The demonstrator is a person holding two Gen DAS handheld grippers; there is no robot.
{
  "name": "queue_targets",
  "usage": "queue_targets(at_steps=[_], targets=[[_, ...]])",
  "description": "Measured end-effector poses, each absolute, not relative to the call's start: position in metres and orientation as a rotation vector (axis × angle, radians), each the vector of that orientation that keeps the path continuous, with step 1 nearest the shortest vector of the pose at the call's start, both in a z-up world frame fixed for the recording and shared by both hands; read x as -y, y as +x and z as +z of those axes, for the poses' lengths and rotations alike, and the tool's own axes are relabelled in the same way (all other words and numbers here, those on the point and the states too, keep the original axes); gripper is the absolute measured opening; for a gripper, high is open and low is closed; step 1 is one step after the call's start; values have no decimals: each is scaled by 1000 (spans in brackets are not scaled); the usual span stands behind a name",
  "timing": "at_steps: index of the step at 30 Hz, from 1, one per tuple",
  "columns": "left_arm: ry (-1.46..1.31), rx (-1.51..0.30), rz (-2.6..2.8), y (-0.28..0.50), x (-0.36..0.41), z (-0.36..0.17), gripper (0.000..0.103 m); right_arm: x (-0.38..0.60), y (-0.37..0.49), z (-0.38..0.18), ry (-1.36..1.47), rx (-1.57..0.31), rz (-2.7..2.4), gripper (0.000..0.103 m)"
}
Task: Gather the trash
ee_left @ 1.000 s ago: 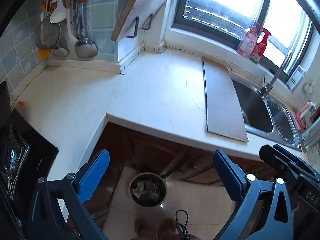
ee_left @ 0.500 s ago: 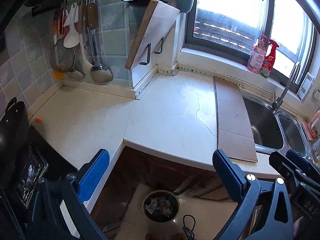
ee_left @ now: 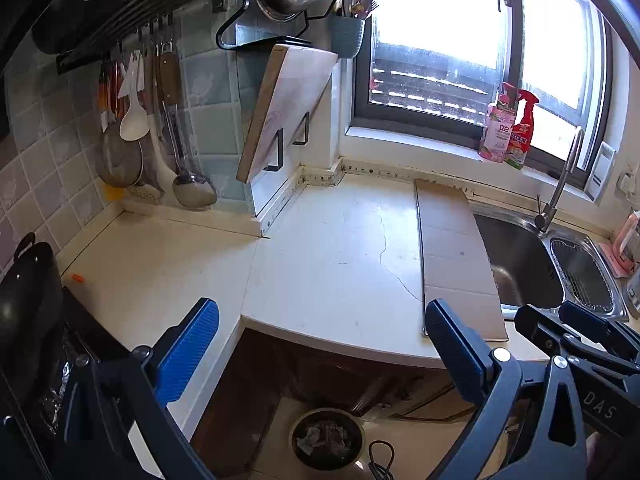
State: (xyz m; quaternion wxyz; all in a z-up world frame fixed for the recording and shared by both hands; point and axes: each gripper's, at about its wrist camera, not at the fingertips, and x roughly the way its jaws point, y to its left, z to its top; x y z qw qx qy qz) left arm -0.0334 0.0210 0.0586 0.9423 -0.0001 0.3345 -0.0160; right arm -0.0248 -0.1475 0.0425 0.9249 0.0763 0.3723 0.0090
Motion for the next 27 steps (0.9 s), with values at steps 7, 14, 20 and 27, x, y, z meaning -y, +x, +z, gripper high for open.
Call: queue_targets(at_steps=[7,14,20,27], targets=[[15,-653,-50,-34,-12,64,102,149,-28,48,144,-740,12,72],[10,-668,-54,-39,-11,64,102,152,-35,50,136,-735,22,72],[16,-684,-48,-43,-6,62,102,156,-38,47,146,-749,30,72],[23,-697,-40,-41,-2,60,102,162,-38,44,155,-761,43,72]])
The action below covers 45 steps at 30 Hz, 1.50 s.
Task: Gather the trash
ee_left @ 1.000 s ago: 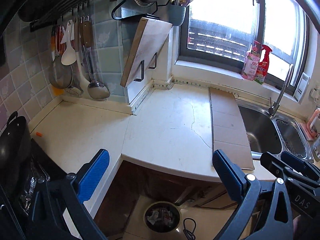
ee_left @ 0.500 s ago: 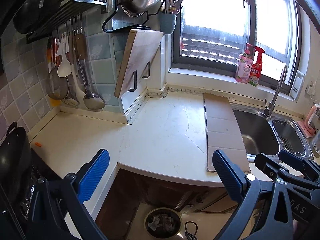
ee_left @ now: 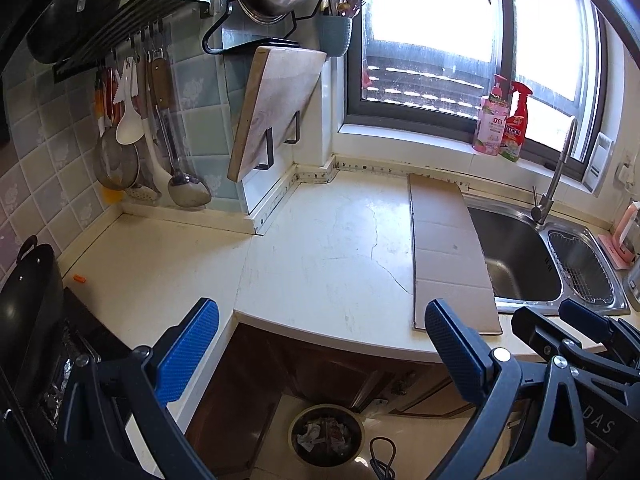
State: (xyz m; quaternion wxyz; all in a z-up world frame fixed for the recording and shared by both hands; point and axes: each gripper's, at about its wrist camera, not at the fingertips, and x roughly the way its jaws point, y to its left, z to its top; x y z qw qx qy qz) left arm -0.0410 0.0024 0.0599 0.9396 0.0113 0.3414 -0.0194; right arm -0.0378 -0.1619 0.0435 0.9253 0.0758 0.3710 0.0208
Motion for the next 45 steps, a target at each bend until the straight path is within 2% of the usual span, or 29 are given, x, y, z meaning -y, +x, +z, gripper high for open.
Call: queue_targets(at_steps=[45], targets=[[20,-732,75,-69,19,51,102,198,-45,33,148,-778,194,72]])
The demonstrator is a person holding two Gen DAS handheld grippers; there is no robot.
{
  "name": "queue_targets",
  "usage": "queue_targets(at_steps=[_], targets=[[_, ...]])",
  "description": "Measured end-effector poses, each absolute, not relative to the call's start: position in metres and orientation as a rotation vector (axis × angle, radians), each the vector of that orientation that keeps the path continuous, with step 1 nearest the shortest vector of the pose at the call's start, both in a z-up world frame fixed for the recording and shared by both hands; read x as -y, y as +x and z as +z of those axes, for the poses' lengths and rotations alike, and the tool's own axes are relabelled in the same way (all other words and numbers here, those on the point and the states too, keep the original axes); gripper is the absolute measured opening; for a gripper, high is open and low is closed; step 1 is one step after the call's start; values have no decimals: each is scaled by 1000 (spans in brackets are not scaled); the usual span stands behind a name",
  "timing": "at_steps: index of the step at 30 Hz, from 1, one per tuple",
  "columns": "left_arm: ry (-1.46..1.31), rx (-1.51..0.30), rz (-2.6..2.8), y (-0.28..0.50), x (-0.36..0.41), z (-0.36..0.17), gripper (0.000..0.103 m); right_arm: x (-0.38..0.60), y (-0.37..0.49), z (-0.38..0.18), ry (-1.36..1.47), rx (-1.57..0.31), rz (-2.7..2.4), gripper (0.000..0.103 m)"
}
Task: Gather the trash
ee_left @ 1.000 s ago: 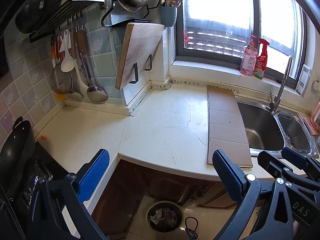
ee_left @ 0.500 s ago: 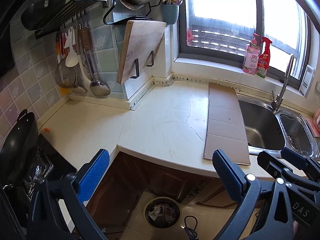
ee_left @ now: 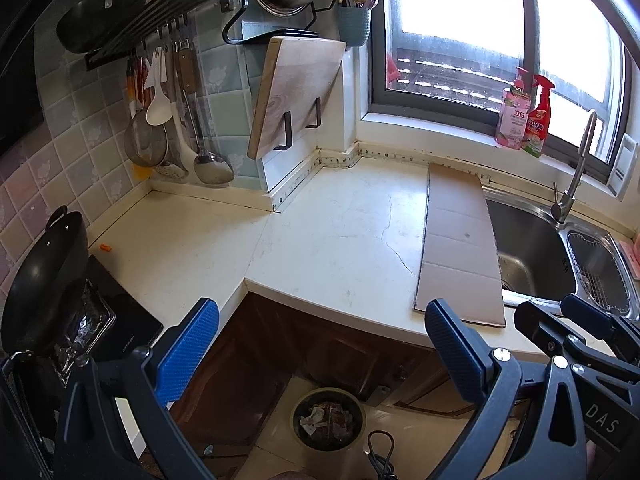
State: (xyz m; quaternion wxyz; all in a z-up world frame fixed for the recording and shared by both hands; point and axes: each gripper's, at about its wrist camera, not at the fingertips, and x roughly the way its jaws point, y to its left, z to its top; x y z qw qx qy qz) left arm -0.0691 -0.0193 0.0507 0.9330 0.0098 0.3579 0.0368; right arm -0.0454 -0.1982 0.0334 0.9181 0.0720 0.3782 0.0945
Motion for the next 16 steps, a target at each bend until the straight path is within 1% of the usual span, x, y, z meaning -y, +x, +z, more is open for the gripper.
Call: queue_targets(at_steps=[10,16], targets=[[14,-744,93,-64,13,47,102,192,-37,29,144,-789,214,72],[11,-775,99,-48,-2,36,102,175,-21,20,132,-810,207,72]])
